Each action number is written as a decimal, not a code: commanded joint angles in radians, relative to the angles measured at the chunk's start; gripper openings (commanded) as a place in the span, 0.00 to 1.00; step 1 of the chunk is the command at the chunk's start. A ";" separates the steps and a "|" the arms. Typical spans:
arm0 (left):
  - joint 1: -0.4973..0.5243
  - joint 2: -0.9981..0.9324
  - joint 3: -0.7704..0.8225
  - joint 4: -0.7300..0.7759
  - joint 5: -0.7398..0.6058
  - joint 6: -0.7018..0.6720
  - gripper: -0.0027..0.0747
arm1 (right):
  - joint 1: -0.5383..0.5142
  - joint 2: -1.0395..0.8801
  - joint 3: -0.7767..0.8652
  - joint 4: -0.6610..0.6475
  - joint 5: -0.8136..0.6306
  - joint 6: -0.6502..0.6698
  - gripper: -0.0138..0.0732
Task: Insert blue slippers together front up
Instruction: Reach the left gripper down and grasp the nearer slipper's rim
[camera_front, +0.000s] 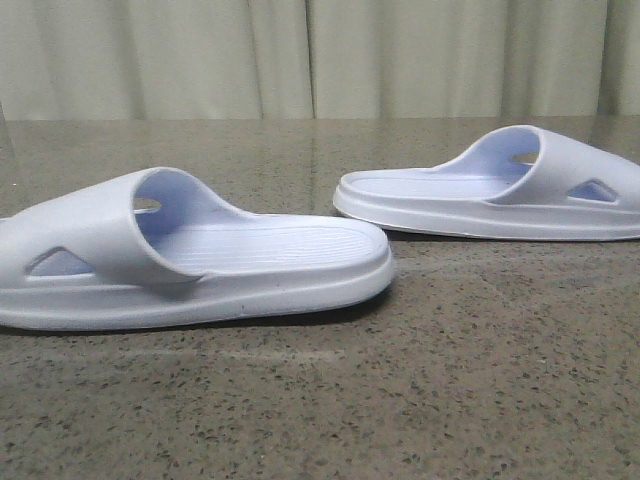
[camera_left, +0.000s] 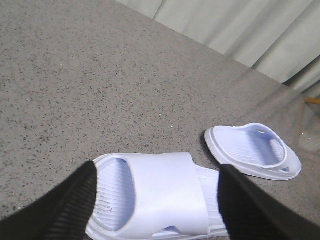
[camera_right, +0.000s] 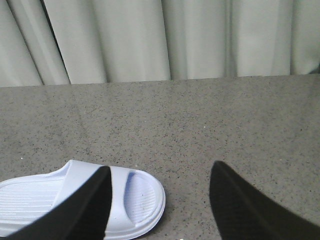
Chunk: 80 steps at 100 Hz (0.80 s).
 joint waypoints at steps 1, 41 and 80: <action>0.003 0.012 -0.035 -0.050 -0.050 0.002 0.76 | -0.004 0.015 -0.036 0.000 -0.087 0.000 0.61; 0.003 0.088 0.052 -0.049 -0.139 -0.139 0.76 | -0.004 0.015 -0.036 0.006 -0.089 0.000 0.61; 0.003 0.288 0.053 -0.119 -0.184 -0.139 0.76 | -0.004 0.015 -0.036 0.042 -0.089 0.000 0.61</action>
